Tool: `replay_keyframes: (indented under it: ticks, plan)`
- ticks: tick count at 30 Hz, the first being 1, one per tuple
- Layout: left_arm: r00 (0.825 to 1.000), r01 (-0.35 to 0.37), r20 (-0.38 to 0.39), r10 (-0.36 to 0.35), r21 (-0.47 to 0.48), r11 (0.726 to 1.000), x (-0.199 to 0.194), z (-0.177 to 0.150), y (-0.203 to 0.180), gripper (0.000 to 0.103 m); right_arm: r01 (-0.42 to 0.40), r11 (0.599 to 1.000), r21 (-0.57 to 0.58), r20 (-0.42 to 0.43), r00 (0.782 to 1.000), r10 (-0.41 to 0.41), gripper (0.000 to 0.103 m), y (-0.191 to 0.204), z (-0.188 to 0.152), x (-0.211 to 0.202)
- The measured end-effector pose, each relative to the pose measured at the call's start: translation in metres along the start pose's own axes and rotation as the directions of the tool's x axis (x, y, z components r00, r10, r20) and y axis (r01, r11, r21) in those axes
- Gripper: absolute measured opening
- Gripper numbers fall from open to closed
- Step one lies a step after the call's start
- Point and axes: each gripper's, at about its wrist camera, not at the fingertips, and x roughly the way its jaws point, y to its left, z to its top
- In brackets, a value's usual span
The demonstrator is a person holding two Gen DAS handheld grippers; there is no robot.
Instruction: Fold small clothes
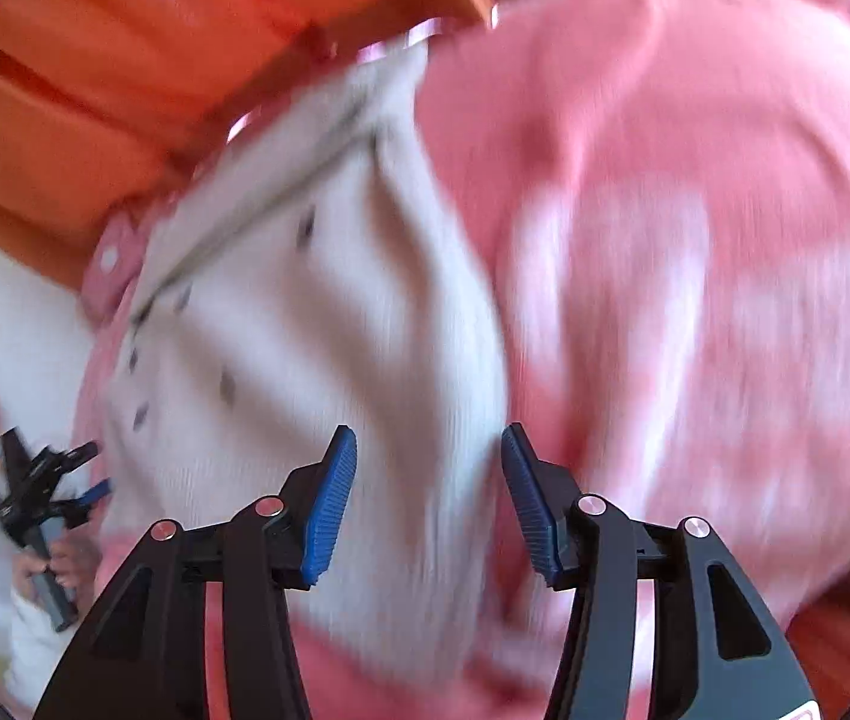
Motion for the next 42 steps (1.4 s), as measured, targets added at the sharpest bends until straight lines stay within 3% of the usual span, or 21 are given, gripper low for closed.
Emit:
replay_keyframes:
  ticks: [2,6,7,8,9,10,12,15,18,22,25,27,29,31,33,35,38,41,42]
  plan:
    - [1.0,0.013,0.028,-0.013,0.004,1.0,-0.004,-0.014,-0.002,0.086,-0.028,1.0,0.011,0.009,1.0,0.028,0.055,0.005,-0.014,0.002]
    - [0.995,0.086,-0.04,-0.086,-0.019,0.996,0.007,-0.023,-0.017,0.08,-0.07,0.997,-0.013,-0.011,0.997,0.07,0.058,0.026,-0.016,0.01]
    - [0.997,0.071,-0.042,-0.072,-0.018,0.997,0.009,-0.023,-0.021,0.072,-0.069,0.997,-0.028,-0.014,0.998,0.069,0.054,0.032,-0.014,0.014]
    - [0.997,0.06,-0.041,-0.06,-0.01,0.998,0.011,-0.022,-0.025,0.05,-0.058,0.997,-0.045,-0.003,0.998,0.057,0.048,0.038,-0.013,0.017]
    - [0.996,0.075,-0.052,-0.075,-0.007,0.997,0.011,-0.022,-0.027,0.035,-0.065,0.996,-0.056,0.004,0.998,0.065,0.024,0.044,-0.013,0.017]
    - [0.994,0.092,-0.064,-0.093,-0.02,0.996,0.011,-0.021,-0.028,0.015,-0.093,0.994,-0.056,0.018,0.995,0.094,0.017,0.05,-0.01,0.014]
    - [0.99,0.132,-0.039,-0.134,-0.052,0.99,-0.004,-0.022,-0.026,0.011,-0.116,0.991,-0.071,0.088,0.989,0.122,0.014,0.056,-0.022,-0.007]
    - [0.991,0.131,0.035,-0.132,0.029,0.991,-0.046,-0.031,-0.032,0.009,-0.094,0.986,-0.14,0.197,0.973,0.121,0.012,0.067,-0.029,-0.052]
    - [0.989,0.123,0.073,-0.129,0.076,0.989,-0.085,-0.048,-0.028,0.008,-0.065,0.986,-0.156,0.235,0.967,0.101,0.011,0.067,-0.042,-0.085]
    - [0.993,0.113,0.036,-0.116,0.072,0.991,-0.112,-0.092,-0.006,0.007,0.018,0.985,-0.174,0.204,0.979,0.018,0.01,0.049,-0.083,-0.107]
    - [0.995,0.098,-0.026,-0.097,0.03,0.995,-0.115,-0.136,0.011,0.007,0.077,0.984,-0.159,0.113,0.992,-0.06,0.01,0.026,-0.127,-0.111]
    - [0.992,0.104,-0.069,-0.106,-0.027,0.994,-0.114,-0.157,0.019,0.007,0.085,0.988,-0.129,0.04,0.996,-0.081,0.01,0.015,-0.15,-0.114]
    - [0.991,0.112,-0.071,-0.115,-0.04,0.993,-0.122,-0.166,0.015,0.007,0.072,0.988,-0.136,0.03,0.997,-0.068,0.01,0.019,-0.156,-0.124]
    - [0.99,0.142,-0.012,-0.142,0.029,0.989,-0.144,-0.149,-0.01,0.007,0.043,0.985,-0.165,0.083,0.996,-0.03,0.01,0.031,-0.139,-0.142]
    - [0.98,0.174,0.074,-0.183,0.112,0.978,-0.164,-0.115,-0.037,0.007,-0.007,0.977,-0.214,0.194,0.98,0.05,0.01,0.044,-0.099,-0.163]
    - [0.965,0.173,0.163,-0.207,0.199,0.965,-0.174,-0.078,-0.063,0.007,-0.027,0.968,-0.251,0.299,0.949,0.104,0.01,0.047,-0.052,-0.173]
    - [0.938,0.114,0.283,-0.199,0.289,0.95,-0.169,-0.011,-0.1,0.007,-0.074,0.962,-0.261,0.383,0.907,0.173,0.01,0.038,0.03,-0.16]
    - [0.93,0.052,0.332,-0.16,0.314,0.948,-0.13,0.055,-0.135,0.007,-0.064,0.971,-0.23,0.384,0.911,0.151,0.012,0.036,0.107,-0.111]
    - [0.934,0.034,0.329,-0.141,0.311,0.95,-0.105,0.081,-0.147,0.008,-0.046,0.976,-0.213,0.37,0.921,0.124,0.013,0.036,0.128,-0.091]
